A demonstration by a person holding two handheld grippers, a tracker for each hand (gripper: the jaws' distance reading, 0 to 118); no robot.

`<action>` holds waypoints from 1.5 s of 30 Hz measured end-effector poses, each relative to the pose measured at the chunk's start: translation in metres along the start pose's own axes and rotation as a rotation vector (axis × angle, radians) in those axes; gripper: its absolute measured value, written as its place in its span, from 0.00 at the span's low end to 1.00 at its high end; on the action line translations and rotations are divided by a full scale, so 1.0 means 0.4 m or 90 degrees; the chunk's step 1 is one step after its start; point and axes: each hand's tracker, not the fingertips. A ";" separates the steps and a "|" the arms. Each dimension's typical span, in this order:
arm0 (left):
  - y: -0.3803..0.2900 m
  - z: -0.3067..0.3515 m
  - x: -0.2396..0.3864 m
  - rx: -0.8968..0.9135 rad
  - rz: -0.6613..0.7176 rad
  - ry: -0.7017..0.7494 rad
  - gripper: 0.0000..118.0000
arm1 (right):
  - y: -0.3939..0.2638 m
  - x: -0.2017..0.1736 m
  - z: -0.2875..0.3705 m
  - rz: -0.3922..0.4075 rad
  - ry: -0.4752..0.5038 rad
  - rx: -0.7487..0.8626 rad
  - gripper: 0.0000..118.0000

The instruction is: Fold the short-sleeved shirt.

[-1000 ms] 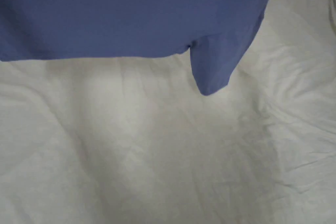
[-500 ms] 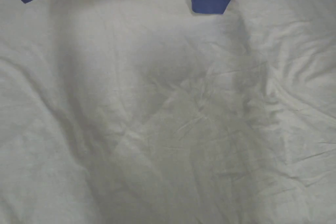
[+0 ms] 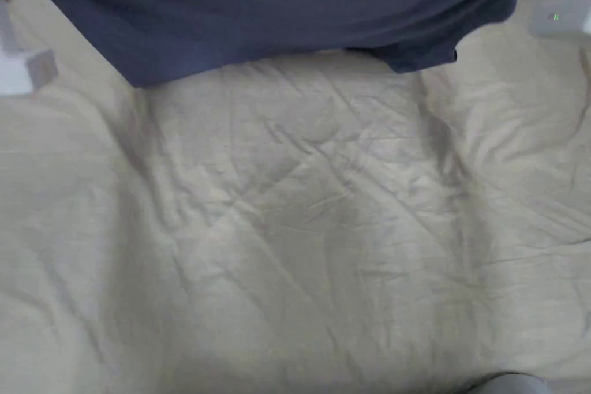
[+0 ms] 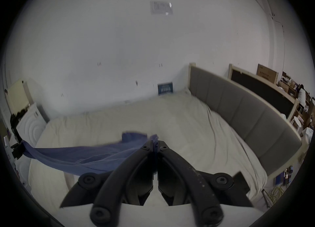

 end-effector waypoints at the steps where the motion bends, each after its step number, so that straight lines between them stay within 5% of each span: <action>1: -0.057 0.002 -0.004 -0.022 0.001 -0.005 0.01 | -0.057 0.020 -0.007 -0.001 0.000 -0.022 0.05; 12: -0.604 0.133 -0.028 -0.167 0.018 -0.033 0.01 | -0.578 0.192 -0.021 -0.013 0.026 -0.167 0.05; 28: -0.874 0.279 -0.084 -0.255 -0.026 -0.035 0.05 | -0.923 0.315 0.100 0.009 0.073 -0.264 0.08; 29: -0.873 0.283 -0.087 -0.254 -0.023 -0.035 0.11 | -0.925 0.315 0.106 0.008 0.073 -0.262 0.16; 31: -0.855 0.287 -0.102 -0.261 -0.012 -0.012 0.55 | -0.928 0.324 0.118 0.021 0.061 -0.252 0.68; 33: -0.835 0.287 -0.134 -0.263 0.023 0.006 0.98 | -0.921 0.333 0.139 0.034 0.044 -0.227 0.97; 39: -0.716 0.409 -0.152 -0.082 0.058 0.007 1.00 | -0.842 0.322 0.277 0.041 0.050 -0.016 0.98; 45: -0.634 0.523 -0.058 0.101 0.017 0.003 1.00 | -0.757 0.209 0.413 0.126 0.072 0.191 1.00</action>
